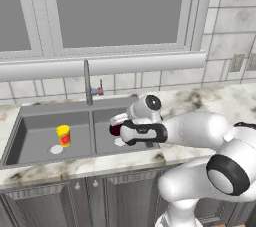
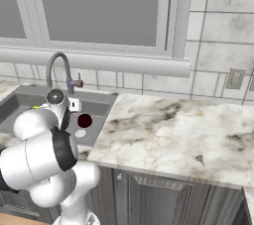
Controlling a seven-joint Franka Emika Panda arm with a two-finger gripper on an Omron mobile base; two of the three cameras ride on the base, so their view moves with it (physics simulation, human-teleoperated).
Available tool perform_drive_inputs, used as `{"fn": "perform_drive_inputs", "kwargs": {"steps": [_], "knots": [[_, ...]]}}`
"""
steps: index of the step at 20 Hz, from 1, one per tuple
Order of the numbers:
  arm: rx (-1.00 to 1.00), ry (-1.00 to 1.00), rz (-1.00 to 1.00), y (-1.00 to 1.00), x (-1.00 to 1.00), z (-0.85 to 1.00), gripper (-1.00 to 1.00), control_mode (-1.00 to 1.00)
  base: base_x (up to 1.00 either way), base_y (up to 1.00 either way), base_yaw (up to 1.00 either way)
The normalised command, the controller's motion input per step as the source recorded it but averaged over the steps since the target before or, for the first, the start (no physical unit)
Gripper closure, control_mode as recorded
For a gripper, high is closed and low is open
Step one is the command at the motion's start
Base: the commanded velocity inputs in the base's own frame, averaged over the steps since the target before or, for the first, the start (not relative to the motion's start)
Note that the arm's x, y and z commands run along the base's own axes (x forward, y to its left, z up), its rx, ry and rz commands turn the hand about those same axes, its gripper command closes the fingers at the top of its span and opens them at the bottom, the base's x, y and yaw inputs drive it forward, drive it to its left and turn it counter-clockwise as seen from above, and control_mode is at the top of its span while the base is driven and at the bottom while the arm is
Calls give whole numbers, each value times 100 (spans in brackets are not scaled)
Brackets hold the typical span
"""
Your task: Place the cup in the left basin and the mug in the right basin of the sink.
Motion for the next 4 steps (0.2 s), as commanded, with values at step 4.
{"fn": "perform_drive_inputs", "kwargs": {"steps": [4], "knots": [[-1,0,0,-14,-21,53,-100,-100,0,0,0]]}}
